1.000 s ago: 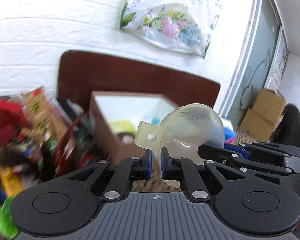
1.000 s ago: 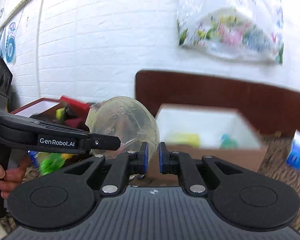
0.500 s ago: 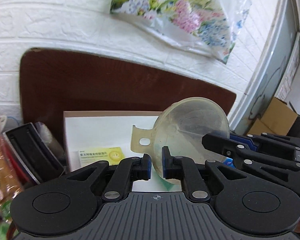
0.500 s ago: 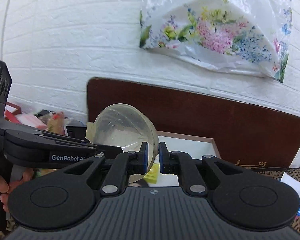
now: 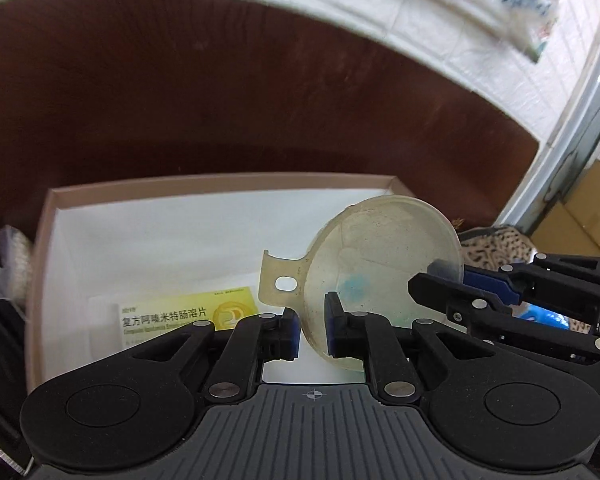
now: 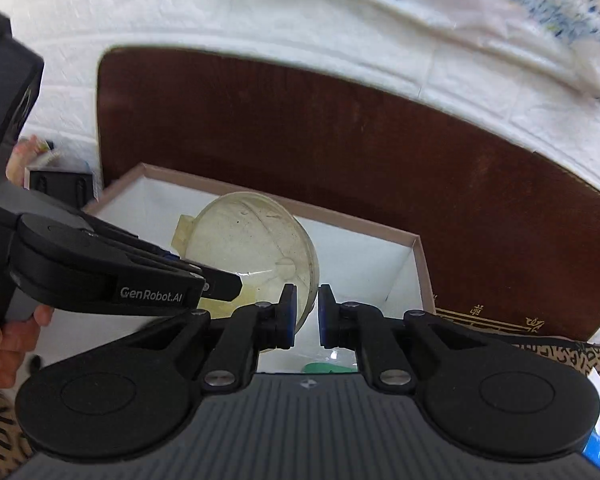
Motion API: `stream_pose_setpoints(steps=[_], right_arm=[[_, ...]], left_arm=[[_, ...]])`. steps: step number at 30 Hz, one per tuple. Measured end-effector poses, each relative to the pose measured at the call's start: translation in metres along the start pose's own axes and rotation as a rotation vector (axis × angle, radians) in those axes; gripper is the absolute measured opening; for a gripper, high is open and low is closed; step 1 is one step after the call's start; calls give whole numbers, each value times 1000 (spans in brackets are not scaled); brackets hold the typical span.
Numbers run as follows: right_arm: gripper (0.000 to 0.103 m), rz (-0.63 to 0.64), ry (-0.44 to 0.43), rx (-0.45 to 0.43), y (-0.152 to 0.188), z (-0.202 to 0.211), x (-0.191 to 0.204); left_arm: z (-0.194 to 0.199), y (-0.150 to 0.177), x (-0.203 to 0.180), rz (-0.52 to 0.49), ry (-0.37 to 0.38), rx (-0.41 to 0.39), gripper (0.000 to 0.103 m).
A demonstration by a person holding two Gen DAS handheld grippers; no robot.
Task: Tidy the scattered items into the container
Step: 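Lift the funnel with the left tool and carry it over the tan box, then lower the funnel into the tan box and open the left tool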
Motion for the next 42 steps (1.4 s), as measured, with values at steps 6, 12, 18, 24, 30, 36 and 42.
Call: stream_pose_setpoints(steps=[6, 12, 18, 24, 30, 36, 42], right_arm=[[13, 1, 18, 29, -9, -25, -11], [27, 1, 85, 79, -9, -37, -19], [100, -4, 78, 85, 6, -22, -26], [100, 84, 99, 122, 17, -11, -9], [101, 133, 99, 120, 17, 9, 3], [102, 145, 90, 87, 16, 35, 13], [103, 102, 28, -2, 18, 84, 29]], left_arm=[[-27, -4, 6, 143, 103, 114, 29], [-38, 1, 30, 274, -42, 182, 75], [-32, 15, 43, 366, 128, 217, 95], [-14, 23, 32, 312, 122, 216, 97], [2, 21, 12, 261, 104, 196, 98], [33, 29, -3, 227, 105, 152, 98], [86, 49, -24, 165, 88, 40, 99]])
Point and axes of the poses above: each gripper's, at about its wrist camera, not at the fingertips, and z roughly against the way its jaws point, x to its left, y to its underside, the point moved 9 cm from there along -z, roughly the way its jaws point, and after that the axes turned 14 degrees about x, right-handed, at the moved point
